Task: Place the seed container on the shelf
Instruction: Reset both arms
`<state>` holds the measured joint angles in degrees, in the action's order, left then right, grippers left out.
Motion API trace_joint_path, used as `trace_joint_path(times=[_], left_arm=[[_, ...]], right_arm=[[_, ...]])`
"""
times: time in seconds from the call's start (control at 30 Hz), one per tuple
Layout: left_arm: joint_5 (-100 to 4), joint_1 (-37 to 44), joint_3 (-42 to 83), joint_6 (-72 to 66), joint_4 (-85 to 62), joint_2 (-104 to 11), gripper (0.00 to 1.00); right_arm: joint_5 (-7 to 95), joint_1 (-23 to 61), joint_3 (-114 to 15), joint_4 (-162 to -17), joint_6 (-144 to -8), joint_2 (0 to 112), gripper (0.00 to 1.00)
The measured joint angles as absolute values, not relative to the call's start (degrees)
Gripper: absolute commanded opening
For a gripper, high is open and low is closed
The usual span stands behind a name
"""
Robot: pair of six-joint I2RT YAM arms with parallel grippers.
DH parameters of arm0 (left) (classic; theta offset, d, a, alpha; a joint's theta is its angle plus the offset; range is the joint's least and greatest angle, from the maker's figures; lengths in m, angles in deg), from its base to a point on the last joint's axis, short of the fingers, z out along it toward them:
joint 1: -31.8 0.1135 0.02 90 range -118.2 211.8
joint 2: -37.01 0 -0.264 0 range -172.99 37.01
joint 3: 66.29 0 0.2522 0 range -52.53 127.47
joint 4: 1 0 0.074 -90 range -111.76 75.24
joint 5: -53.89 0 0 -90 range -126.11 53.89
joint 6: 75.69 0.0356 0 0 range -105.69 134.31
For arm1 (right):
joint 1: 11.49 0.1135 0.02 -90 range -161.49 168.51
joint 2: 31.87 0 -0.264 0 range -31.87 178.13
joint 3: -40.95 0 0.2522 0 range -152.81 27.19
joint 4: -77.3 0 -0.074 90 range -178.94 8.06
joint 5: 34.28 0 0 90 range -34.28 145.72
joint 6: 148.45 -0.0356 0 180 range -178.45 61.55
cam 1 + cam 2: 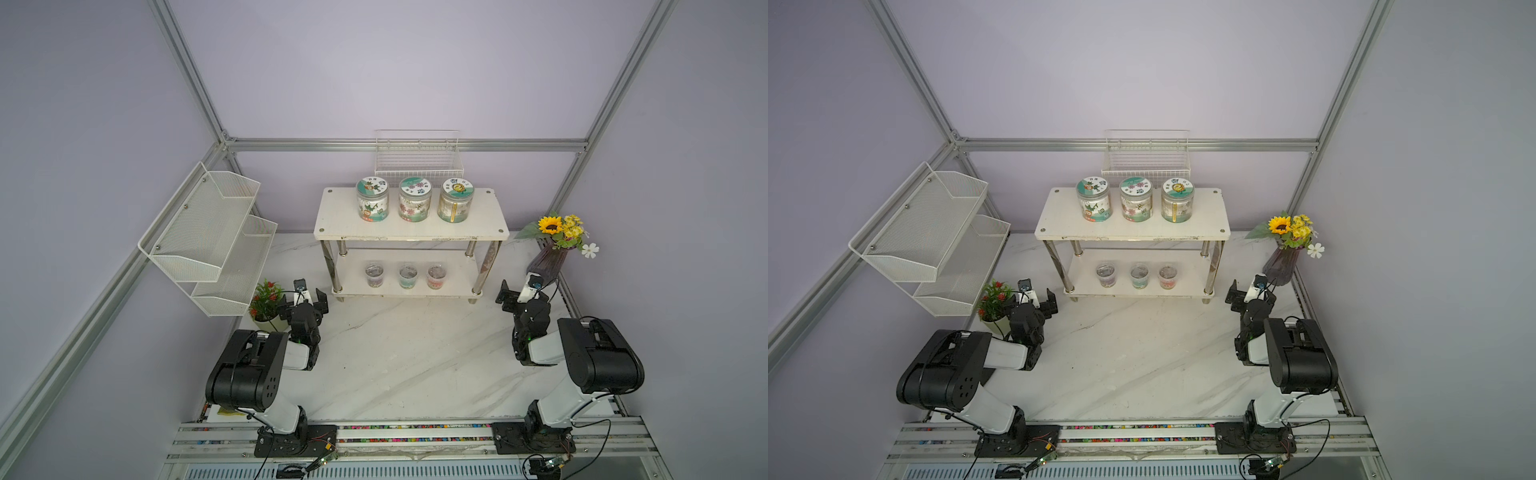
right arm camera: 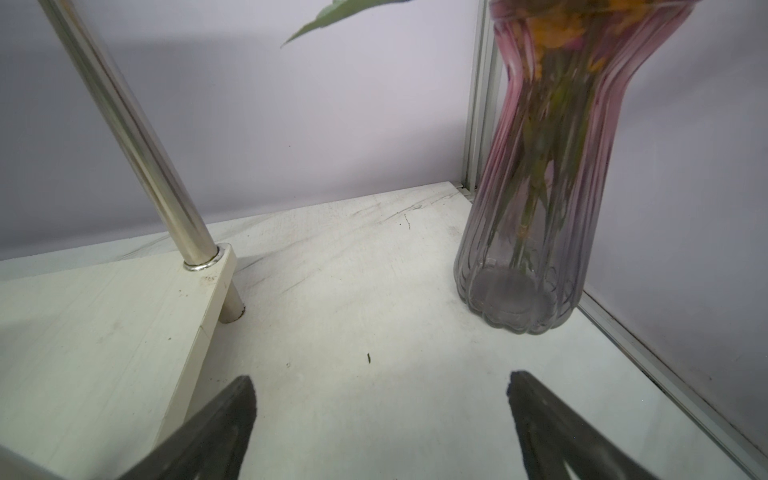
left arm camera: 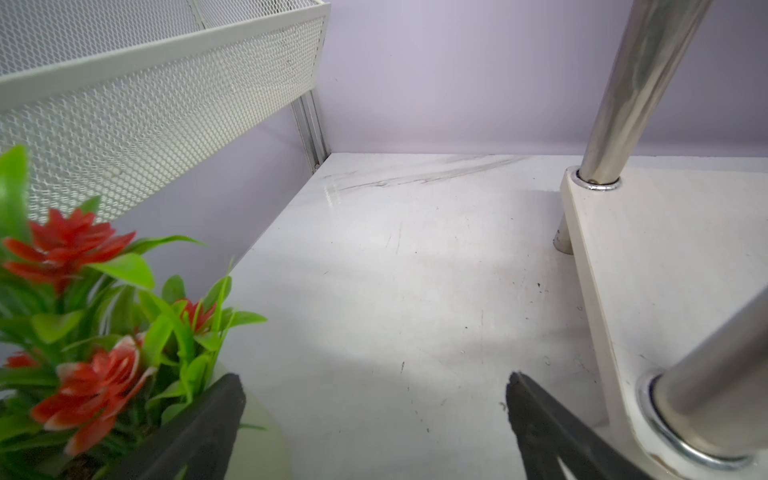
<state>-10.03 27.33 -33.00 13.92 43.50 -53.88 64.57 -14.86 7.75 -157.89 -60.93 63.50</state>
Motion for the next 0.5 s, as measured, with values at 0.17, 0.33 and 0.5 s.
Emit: trace_joint_path(times=[0.17,0.33,0.5], left_arm=[[-10.3,27.3,-33.0,13.9,43.0,-53.9,1.0],[-10.4,27.3,-33.0,13.9,43.0,-53.9,1.0],[-10.4,27.3,-33.0,13.9,42.9,-53.9,1.0]], right_arm=[[64.1,-14.9,7.7,-157.9,-60.9,63.5,0.97],[63.9,-14.9,7.7,-157.9,-60.9,63.5,0.97],[63.8,-14.9,7.7,-157.9,-60.9,63.5,0.97]])
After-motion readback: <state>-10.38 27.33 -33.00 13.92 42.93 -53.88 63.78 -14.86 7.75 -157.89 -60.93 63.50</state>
